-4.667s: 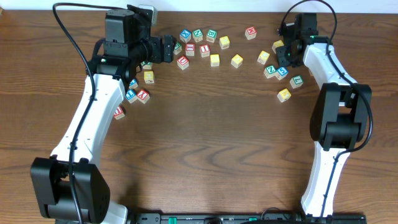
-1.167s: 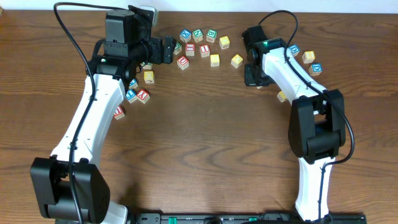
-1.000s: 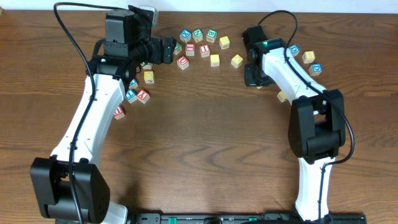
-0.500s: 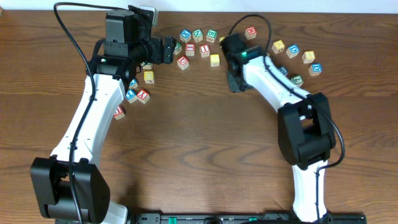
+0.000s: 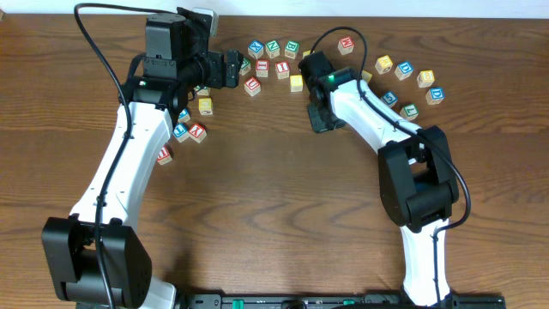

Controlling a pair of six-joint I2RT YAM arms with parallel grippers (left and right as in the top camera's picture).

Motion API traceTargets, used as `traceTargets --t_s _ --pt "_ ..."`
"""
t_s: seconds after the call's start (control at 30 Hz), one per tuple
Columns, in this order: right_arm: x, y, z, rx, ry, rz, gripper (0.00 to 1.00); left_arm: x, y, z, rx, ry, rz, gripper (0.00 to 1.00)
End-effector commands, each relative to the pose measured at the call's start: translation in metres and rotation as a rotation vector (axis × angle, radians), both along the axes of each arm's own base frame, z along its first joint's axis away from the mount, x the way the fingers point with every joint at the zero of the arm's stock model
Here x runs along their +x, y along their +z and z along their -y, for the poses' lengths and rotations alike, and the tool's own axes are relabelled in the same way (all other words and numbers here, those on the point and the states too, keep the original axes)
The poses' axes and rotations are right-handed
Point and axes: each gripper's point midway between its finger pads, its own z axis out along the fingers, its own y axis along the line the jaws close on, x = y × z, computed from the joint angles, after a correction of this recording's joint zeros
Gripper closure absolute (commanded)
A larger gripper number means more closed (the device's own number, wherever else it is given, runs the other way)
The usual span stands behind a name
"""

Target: Spell out AI2

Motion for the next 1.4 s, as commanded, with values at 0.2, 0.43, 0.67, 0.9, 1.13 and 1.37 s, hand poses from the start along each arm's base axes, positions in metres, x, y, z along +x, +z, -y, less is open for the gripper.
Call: traceTargets --t_s 0.2,0.43,0.67,0.9,1.13,1.37 --pt "0.019 0.035 0.004 0.072 -0.073 0.085 0.99 0.002 0.015 -0.002 0.011 0.005 0.037 0.02" --pt "0.022 0.035 0.009 0.101 -0.090 0.079 0.99 0.002 0.015 -0.002 0.011 0.005 0.037 0.02" --pt "0.022 0.048 0.006 0.125 -0.078 0.094 0.99 0.002 0.015 -0.002 0.011 0.005 0.037 0.02" --pt "0.023 0.060 0.012 0.132 -0.088 0.114 0.99 0.002 0.015 -0.002 0.011 0.004 0.037 0.02" --pt "0.028 0.055 0.025 0.120 -0.116 0.119 0.99 0.002 0.014 -0.002 0.011 0.005 0.037 0.02" --pt "0.026 0.041 0.024 0.131 -0.115 0.107 0.99 0.002 0.015 -0.002 0.011 0.004 0.038 0.03"
